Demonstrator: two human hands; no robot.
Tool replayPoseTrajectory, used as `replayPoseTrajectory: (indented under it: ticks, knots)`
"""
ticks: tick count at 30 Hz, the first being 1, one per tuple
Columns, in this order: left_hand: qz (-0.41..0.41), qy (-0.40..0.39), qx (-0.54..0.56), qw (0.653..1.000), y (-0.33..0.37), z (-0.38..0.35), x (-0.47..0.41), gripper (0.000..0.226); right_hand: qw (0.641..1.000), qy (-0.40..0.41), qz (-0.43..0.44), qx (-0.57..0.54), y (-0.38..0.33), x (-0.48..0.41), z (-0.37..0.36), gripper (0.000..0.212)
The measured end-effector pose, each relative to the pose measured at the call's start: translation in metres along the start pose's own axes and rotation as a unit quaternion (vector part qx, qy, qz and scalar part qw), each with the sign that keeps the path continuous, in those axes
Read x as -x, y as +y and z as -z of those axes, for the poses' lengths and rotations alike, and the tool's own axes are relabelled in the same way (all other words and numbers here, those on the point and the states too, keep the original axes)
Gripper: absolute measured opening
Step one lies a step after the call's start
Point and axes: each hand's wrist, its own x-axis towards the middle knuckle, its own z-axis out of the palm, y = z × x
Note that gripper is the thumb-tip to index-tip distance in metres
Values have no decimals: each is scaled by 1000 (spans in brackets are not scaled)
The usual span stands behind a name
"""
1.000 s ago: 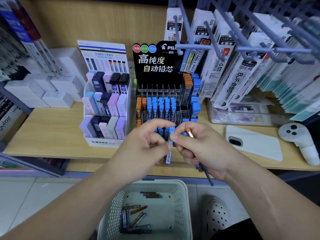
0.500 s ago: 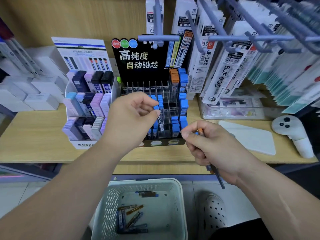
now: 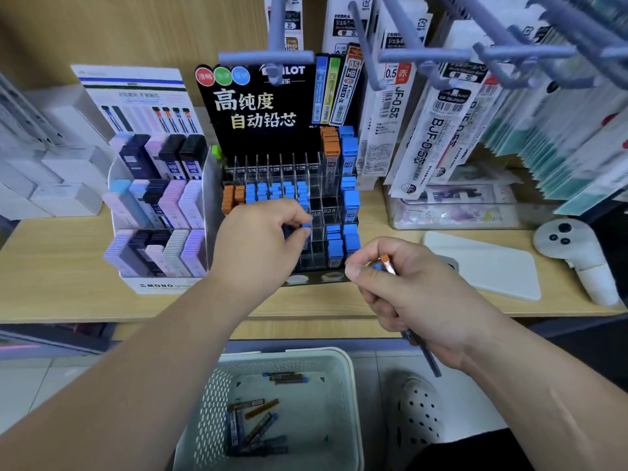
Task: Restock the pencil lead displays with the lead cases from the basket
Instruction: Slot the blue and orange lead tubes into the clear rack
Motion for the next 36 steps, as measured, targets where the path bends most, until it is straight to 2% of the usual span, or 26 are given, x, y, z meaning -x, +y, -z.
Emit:
replayPoseTrajectory:
  ticks: [7,15,20,22,24,25,27,29,31,36]
  knots:
    - [-57,11,-88,994,-5,-7,1,7,1000,-7,-5,2,2,0,0,10]
    - [-7,11,-152,988,-3,-11,-4,7,1000,-9,-6,3,3,-1,1,4]
    - [-18,4,-137,990,2,-5,-4,7,999,-41,4,10,1,-2,1,33]
    - [-15,-9,-94,995,8,1,-1,8,999,-47,0,15,0,-2,-1,49]
    - [43,-32,11,998,21,6,5,13,998,-52,0,23,1,-3,-4,73]
    - [91,-47,87,991,29,8,8,15,998,-55,2,32,2,-4,-6,85]
    - [181,-85,231,952,42,11,16,16,997,-54,11,53,4,-6,-10,103]
    - [239,-124,328,905,50,12,24,12,995,-45,30,83,4,-7,-14,111]
    - [267,-139,372,878,51,15,30,7,992,-44,45,109,3,-8,-19,116]
    - [283,-150,394,861,43,25,35,7,987,-66,68,126,-1,-5,-30,116]
